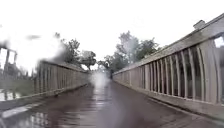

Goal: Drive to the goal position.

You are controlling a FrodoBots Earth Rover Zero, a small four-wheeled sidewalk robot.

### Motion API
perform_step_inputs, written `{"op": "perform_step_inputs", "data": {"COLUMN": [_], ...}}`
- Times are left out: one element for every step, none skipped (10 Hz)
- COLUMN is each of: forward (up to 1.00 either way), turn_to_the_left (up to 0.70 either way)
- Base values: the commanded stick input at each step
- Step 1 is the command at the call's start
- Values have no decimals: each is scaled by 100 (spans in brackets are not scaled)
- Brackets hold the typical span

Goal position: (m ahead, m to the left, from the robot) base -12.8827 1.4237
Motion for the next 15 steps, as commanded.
{"op": "perform_step_inputs", "data": {"forward": [70, 70, 70, 70, 70, 70, 70, 70, 70, 70, 70, 70, 70, 70, 70], "turn_to_the_left": [4, 0, 0, 0, 0, 0, 0, 0, 0, 0, 0, 7, 13, 14, 7]}}
